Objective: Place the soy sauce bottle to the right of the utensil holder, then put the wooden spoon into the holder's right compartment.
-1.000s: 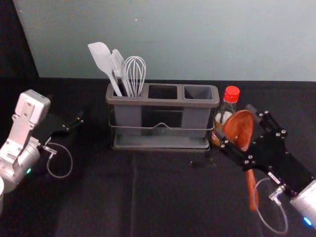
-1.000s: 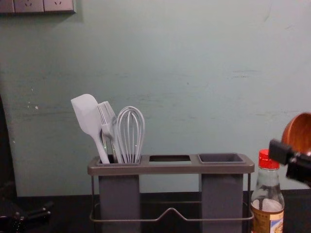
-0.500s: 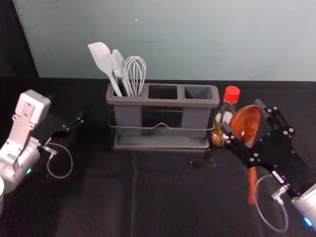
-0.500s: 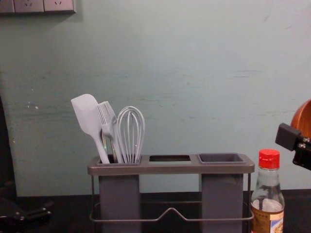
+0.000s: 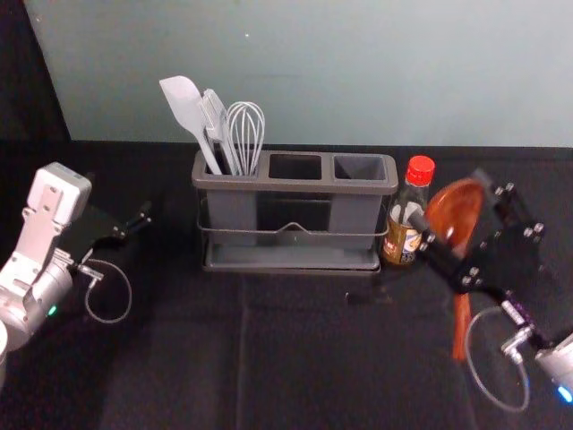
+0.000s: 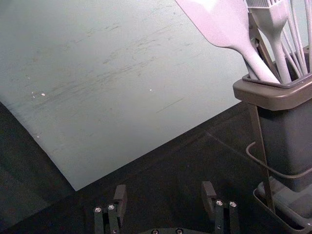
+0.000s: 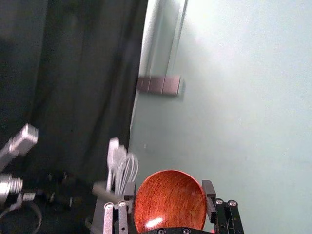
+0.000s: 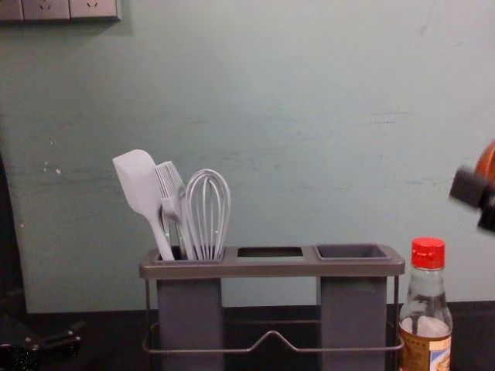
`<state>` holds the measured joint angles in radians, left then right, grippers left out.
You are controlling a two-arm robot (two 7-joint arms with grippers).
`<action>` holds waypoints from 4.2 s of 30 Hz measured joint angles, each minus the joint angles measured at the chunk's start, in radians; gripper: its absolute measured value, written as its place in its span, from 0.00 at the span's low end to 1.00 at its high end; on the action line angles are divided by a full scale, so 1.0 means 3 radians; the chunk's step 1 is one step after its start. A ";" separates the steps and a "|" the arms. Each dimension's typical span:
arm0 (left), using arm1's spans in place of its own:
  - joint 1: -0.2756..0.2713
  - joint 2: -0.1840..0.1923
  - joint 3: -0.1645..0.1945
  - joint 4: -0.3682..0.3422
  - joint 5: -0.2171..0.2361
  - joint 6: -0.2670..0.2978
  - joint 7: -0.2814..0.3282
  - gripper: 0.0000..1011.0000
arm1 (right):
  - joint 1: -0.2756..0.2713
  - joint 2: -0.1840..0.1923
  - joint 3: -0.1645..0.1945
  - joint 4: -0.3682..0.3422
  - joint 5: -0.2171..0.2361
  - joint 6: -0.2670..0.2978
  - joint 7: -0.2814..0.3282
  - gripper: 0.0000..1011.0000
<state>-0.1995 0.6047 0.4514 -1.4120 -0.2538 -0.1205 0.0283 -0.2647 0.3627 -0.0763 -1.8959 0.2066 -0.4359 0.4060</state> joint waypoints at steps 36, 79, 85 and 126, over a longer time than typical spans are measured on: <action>0.0000 0.0000 0.0000 0.0000 0.0000 0.0000 0.0000 0.99 | 0.1995 -0.0229 -0.0634 0.1408 0.0459 -0.0352 0.0562 0.83; 0.0000 0.0000 0.0000 0.0000 0.0000 0.0000 0.0000 0.99 | 0.2568 -0.0657 -0.0736 0.2735 0.0141 -0.1414 0.0690 0.83; 0.0000 0.0000 0.0000 0.0000 0.0000 0.0000 0.0000 0.99 | 0.2524 -0.0672 -0.0732 0.2788 0.0130 -0.1440 0.0695 0.83; 0.0000 0.0000 0.0000 0.0000 0.0000 0.0000 0.0000 0.99 | 0.2226 -0.0689 -0.0565 0.2580 0.0198 -0.1502 0.0675 0.99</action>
<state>-0.1995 0.6047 0.4514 -1.4120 -0.2539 -0.1205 0.0283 0.4031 0.1561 -0.2459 -1.1218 0.2662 -0.8866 0.6085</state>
